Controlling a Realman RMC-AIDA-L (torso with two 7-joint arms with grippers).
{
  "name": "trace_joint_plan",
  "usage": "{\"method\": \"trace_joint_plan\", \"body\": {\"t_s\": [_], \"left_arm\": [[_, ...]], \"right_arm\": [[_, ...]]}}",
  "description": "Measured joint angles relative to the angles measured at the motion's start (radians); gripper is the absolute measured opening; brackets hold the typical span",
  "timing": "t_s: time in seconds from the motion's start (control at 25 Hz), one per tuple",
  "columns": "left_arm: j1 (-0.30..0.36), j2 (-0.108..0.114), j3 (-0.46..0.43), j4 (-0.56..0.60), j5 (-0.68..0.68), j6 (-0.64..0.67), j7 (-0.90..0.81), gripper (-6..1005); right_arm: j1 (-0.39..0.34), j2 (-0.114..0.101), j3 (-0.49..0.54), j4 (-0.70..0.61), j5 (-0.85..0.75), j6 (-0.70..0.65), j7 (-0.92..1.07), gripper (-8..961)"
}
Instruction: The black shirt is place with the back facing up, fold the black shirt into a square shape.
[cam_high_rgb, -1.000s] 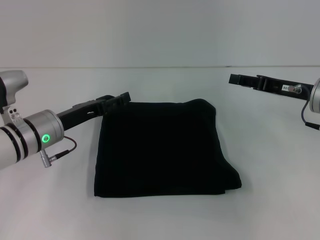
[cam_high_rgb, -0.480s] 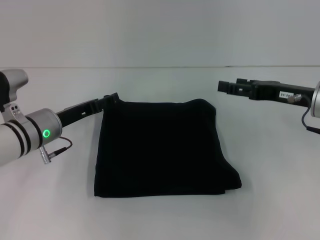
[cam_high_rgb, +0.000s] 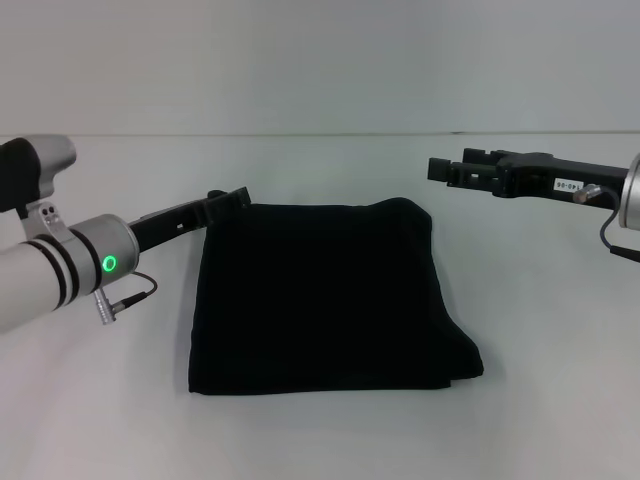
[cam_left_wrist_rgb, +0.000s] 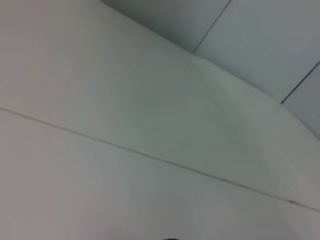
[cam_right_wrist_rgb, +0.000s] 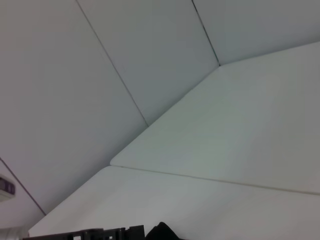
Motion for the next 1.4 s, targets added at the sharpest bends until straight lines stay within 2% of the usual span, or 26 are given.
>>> {"method": "trace_joint_plan", "body": {"t_s": [0.56,1.0,1.4], "left_arm": [[-0.029,-0.002,0.053,-0.025,0.0,-0.057,-0.002,950],[-0.022,-0.004,0.057,-0.018,-0.005,-0.071,0.005,838],[-0.026,-0.004,0.057,-0.023,-0.008,-0.082,0.006,347]], "right_arm": [[-0.002,0.0,0.001,-0.012,-0.003,0.001,0.007,890],[-0.003,0.003,0.002,-0.012,-0.002,0.004,0.004,890],[-0.004,0.003,0.002,-0.012,-0.002,0.004,0.001,889]]}}
